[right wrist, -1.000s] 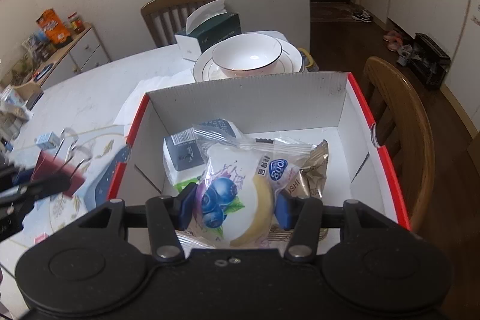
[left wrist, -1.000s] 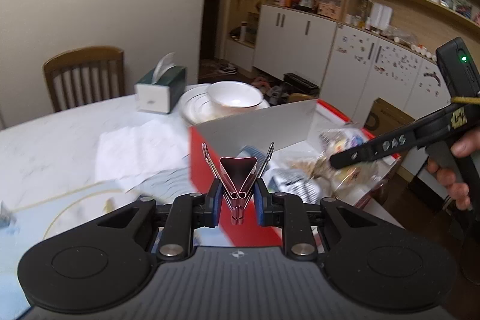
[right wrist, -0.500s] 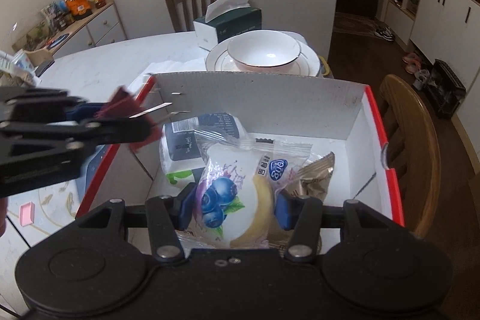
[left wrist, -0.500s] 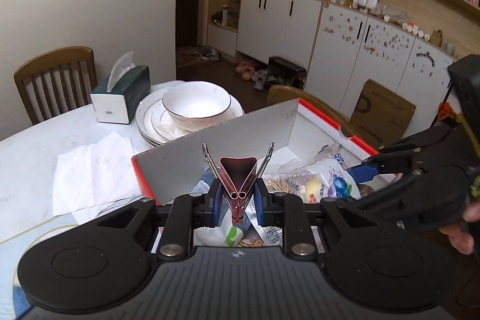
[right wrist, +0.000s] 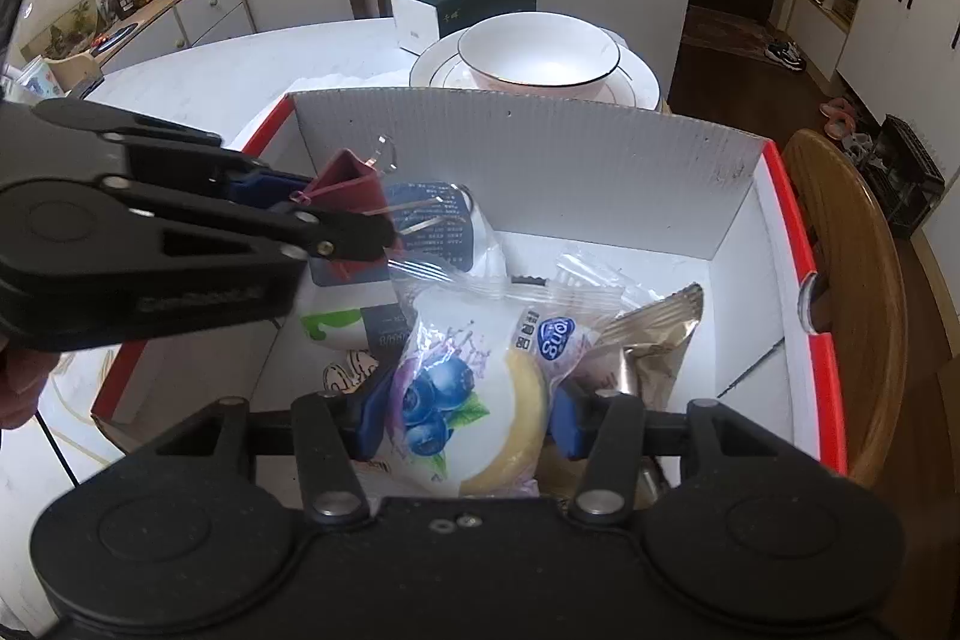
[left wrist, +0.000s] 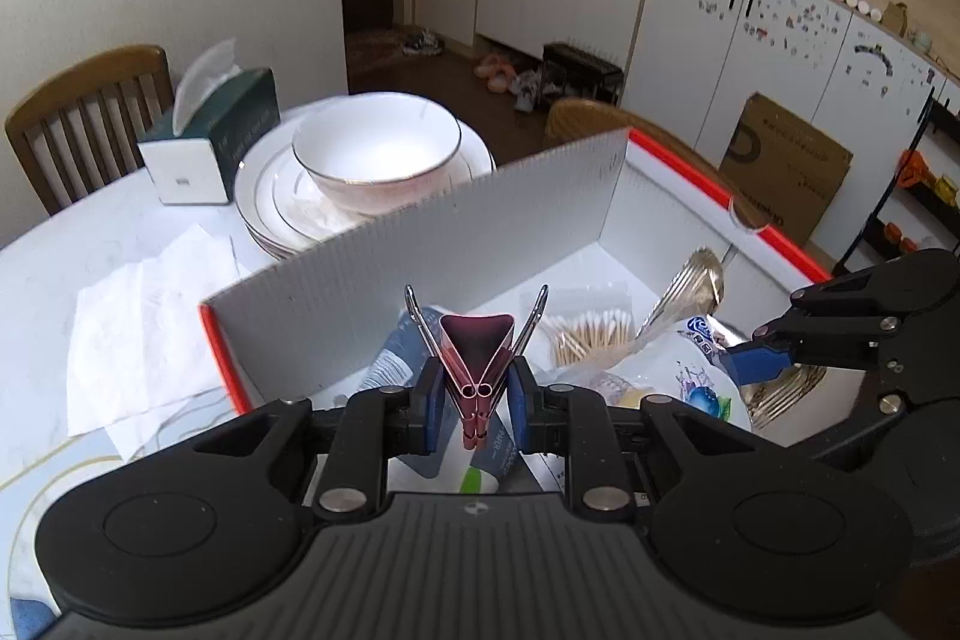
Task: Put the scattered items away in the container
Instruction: 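Carry the bun bag and binder clip over the red box with both grippers, then lower the bun bag and binder clip into the box and open both grippers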
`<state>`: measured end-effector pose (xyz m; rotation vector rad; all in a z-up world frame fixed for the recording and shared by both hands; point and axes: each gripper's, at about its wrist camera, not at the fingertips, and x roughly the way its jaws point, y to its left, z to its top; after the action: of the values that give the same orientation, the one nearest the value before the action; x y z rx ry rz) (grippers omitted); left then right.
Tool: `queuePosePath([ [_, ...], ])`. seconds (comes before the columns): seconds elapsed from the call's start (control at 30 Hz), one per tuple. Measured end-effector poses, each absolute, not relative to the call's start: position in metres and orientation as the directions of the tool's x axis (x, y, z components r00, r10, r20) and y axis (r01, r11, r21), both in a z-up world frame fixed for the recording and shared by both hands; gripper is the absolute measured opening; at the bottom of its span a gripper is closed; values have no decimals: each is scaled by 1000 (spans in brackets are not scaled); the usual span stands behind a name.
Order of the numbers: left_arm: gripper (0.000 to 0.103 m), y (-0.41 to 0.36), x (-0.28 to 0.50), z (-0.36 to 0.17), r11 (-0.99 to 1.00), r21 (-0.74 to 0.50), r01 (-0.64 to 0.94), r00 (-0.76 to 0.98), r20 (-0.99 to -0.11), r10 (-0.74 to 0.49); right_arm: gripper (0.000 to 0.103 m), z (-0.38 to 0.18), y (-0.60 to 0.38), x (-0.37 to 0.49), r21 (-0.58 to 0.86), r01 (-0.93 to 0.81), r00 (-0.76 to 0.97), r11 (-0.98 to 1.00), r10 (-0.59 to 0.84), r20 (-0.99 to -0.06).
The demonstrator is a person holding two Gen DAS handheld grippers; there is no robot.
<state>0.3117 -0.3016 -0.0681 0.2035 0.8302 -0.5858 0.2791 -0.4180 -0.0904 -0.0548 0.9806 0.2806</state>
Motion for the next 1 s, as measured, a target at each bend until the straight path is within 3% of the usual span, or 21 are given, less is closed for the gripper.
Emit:
queuePosePath([
  [0.23, 20, -311, 322, -80, 825, -52, 562, 486, -786, -381, 51, -97, -412, 279, 2, -297, 536, 955, 169, -827],
  [0.77, 20, -319, 337, -97, 814, -67, 577, 391, -852, -347, 52, -102, -414, 285, 53, -287, 499, 956, 197, -844],
  [1.0, 20, -316, 339, -101, 821, -68, 566, 388, -857, -338, 61, -101, -416, 286, 68, -284, 497, 956, 207, -843],
])
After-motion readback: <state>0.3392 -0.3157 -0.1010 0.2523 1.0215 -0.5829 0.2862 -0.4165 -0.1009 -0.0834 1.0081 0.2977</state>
